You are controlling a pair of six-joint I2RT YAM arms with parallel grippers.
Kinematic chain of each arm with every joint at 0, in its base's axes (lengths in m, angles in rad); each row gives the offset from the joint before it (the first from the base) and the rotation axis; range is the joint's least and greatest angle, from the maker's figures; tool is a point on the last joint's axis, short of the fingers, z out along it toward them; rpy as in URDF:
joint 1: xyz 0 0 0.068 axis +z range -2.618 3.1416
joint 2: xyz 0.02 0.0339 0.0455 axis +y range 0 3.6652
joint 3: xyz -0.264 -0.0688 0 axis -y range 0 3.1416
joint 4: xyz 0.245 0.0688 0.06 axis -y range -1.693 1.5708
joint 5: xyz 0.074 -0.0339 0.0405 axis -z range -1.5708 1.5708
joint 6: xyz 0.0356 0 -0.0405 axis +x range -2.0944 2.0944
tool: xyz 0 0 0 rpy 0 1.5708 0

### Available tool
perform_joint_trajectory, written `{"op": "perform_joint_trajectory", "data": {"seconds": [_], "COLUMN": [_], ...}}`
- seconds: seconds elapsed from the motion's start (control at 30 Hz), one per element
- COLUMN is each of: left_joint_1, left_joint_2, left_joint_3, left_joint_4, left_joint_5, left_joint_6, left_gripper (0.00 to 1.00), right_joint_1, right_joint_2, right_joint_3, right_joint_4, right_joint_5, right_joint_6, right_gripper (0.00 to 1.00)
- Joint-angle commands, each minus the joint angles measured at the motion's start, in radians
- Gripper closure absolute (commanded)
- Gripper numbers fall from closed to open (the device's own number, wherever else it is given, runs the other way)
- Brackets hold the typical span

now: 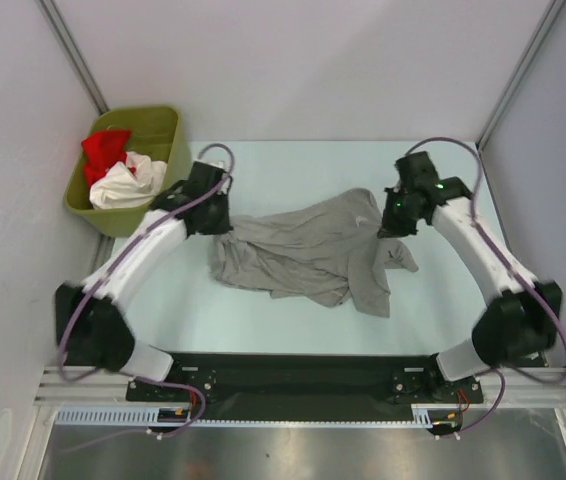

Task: Fold and stack the t-shirts
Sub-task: Flatten the tshirt out

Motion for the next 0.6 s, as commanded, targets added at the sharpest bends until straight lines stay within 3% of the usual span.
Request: {"op": "perform_joint_trajectory", "data": {"seconds": [0.0,0.17,0.3,0.4,0.5,0.53,0.57], "left_joint_1": [0.029,0.043,0.047,0.055,0.056,0.056,0.058], "left_joint_2": [-0.270,-0.597,-0.729,-0.708,-0.625,-0.546,-0.489], "left_joint_3": [-0.011,-0.105,-0.149,-0.157,-0.154,-0.144,-0.133], "left_joint_4": [-0.053,-0.055,-0.078,-0.084,-0.072,-0.070,-0.073], "left_joint_5": [-0.088,-0.114,-0.168,-0.160,-0.122,-0.111,-0.088], "left_joint_6": [-0.024,-0.117,-0.145,-0.134,-0.104,-0.090,-0.058], "left_gripper": [1.00,0.98,0.92,0.90,0.75,0.58,0.49], "right_joint_1": [-0.040,-0.086,-0.150,-0.207,-0.279,-0.279,-0.278], "right_joint_2": [-0.261,-0.531,-0.620,-0.587,-0.498,-0.470,-0.441], "right_joint_3": [0.067,0.160,0.237,0.206,0.153,0.146,0.141], "right_joint_4": [-0.227,-0.328,-0.384,-0.385,-0.318,-0.295,-0.258], "right_joint_5": [0.084,0.116,0.167,0.159,0.115,0.150,0.161], "right_joint_6": [0.012,0.043,0.034,0.011,0.003,0.006,0.012], "right_gripper": [1.00,1.00,1.00,1.00,1.00,1.00,1.00]}}
